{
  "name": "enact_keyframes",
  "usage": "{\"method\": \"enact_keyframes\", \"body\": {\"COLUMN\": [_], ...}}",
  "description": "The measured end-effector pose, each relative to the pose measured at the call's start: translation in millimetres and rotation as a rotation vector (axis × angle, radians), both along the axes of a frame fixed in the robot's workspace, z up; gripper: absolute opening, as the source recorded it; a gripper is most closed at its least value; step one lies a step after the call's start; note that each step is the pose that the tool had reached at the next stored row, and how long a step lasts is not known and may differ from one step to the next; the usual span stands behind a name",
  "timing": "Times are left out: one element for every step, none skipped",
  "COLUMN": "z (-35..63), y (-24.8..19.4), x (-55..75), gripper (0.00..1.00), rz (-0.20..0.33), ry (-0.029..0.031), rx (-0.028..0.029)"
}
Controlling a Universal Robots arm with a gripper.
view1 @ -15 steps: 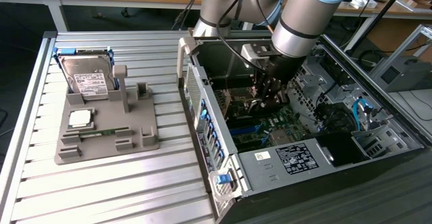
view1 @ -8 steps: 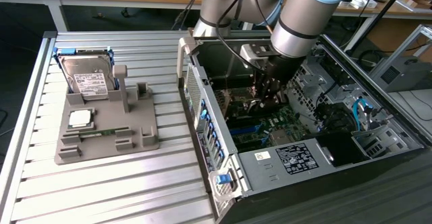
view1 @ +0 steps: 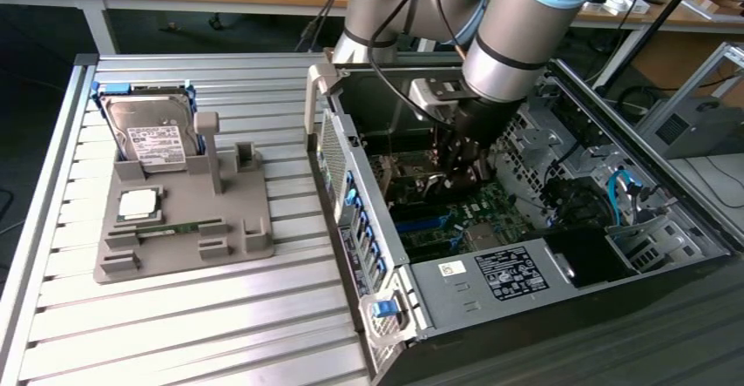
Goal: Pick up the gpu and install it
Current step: 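Insert the gpu into the slot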
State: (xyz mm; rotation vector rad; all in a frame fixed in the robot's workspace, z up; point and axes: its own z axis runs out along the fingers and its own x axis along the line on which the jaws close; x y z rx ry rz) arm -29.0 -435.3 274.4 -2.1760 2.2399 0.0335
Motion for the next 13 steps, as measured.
{"method": "enact_keyframes", "body": {"z": [-0.1, -0.1, -0.1, -0.1, -0.1, -0.1, -0.1, -0.1, -0.1, -0.1, -0.1, -0.1, -0.2], "y": [-1.9, -3.8, -5.7, -7.0, -7.9, -8.9, -10.2, -11.5, -12.9, -14.0, -15.1, -15.8, -16.4], "x": [-1.3, -2.1, -3.2, -3.9, -4.6, -5.2, -6.1, -6.9, -7.7, -8.4, -9.2, -9.8, -10.5], "gripper": [0.27, 0.27, 0.27, 0.27, 0.27, 0.27, 0.27, 0.27, 0.27, 0.27, 0.27, 0.27, 0.27], "rz": [0.000, 0.000, 0.000, 0.000, 0.000, 0.000, 0.000, 0.000, 0.000, 0.000, 0.000, 0.000, 0.000], "ry": [0.0000, 0.0001, 0.0001, 0.0001, 0.0000, 0.0000, -0.0001, -0.0002, -0.0002, -0.0002, -0.0002, -0.0003, -0.0003], "rx": [0.0000, -0.0001, -0.0001, -0.0002, -0.0002, -0.0001, -0.0001, -0.0002, -0.0002, -0.0002, -0.0002, -0.0003, -0.0002]}}
